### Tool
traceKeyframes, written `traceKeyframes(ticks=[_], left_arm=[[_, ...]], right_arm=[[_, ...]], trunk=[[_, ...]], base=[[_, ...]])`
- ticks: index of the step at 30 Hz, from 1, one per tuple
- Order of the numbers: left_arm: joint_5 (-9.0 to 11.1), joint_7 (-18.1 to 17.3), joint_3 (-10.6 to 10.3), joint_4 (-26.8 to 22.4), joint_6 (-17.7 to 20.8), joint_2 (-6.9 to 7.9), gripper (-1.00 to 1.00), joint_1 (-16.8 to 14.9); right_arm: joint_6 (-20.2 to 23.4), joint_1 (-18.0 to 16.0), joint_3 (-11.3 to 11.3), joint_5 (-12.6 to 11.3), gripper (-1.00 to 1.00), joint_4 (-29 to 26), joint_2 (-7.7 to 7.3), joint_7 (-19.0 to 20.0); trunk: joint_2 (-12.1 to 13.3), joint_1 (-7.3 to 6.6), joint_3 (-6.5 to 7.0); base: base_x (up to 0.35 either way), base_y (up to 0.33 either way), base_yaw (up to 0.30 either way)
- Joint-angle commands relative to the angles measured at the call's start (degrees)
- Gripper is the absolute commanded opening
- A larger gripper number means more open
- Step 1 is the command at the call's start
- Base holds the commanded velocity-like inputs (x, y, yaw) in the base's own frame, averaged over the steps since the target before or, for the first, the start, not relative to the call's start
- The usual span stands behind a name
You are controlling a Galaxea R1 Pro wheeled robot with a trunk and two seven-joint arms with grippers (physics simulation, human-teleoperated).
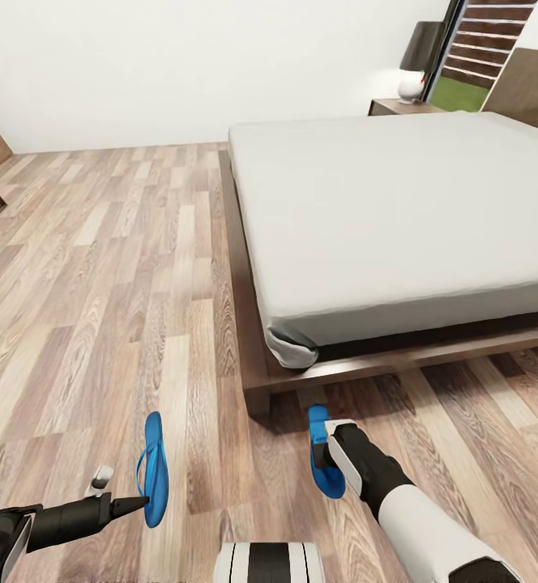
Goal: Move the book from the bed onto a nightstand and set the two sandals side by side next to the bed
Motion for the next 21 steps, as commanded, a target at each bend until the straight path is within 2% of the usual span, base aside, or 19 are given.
traceKeyframes(ticks=[1,6,21], left_arm=[[-0.6,-0.4,0.3,-0.1,0.6,-0.05,-1.00,0.0],[-0.6,-0.4,0.3,-0.1,0.6,-0.05,-1.00,0.0],[-0.6,-0.4,0.3,-0.1,0.6,-0.05,-1.00,0.0]], right_arm=[[0.2,-0.1,0.3,-0.6,-1.00,-0.1,-0.03,-0.5],[0.2,-1.3,0.3,-0.6,-1.00,0.0,0.00,-0.6],[0.2,-1.7,0.3,-0.5,-1.00,0.0,0.08,-0.6]], trunk=[[0.0,0.01,-0.27],[-0.1,0.14,-1.37],[-0.3,0.53,-4.70]], base=[[0.000,0.000,0.000],[0.000,0.000,0.000],[0.000,0.000,0.000]])
